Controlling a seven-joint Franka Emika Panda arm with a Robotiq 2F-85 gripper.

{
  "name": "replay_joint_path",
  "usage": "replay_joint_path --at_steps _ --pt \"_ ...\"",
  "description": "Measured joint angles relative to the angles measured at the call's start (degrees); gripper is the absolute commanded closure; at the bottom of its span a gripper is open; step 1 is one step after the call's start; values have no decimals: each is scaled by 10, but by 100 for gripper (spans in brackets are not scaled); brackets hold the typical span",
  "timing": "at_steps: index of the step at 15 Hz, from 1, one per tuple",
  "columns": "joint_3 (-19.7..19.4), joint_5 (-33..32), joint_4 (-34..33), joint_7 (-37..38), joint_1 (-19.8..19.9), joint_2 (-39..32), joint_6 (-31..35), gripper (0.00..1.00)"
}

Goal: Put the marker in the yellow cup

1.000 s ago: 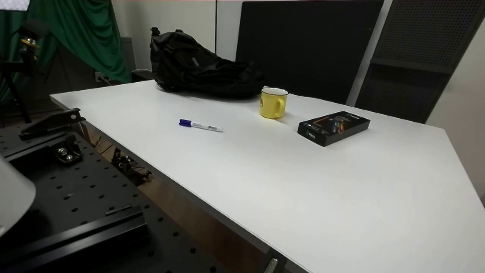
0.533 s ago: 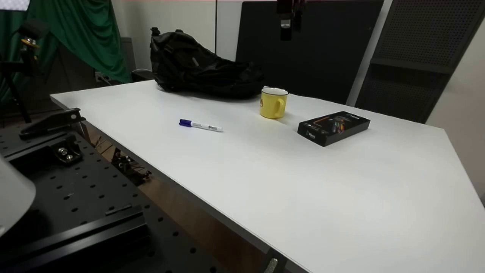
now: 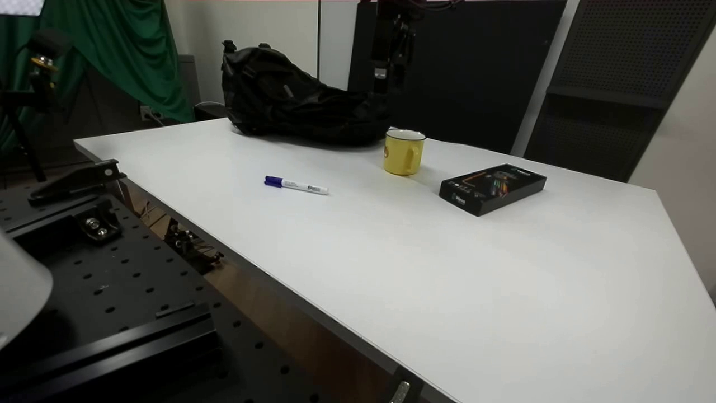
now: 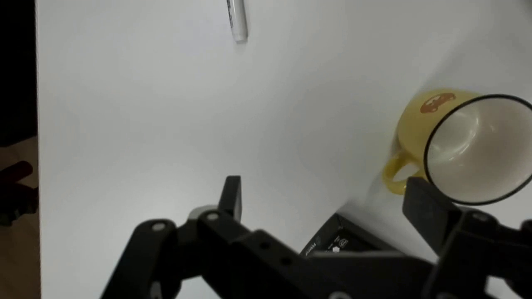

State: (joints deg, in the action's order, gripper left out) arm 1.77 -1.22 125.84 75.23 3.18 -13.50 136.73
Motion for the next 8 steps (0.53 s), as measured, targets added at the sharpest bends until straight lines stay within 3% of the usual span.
replay_joint_path --at_steps 8 --pt "-6 7 -41 -8 -78 -80 10 0"
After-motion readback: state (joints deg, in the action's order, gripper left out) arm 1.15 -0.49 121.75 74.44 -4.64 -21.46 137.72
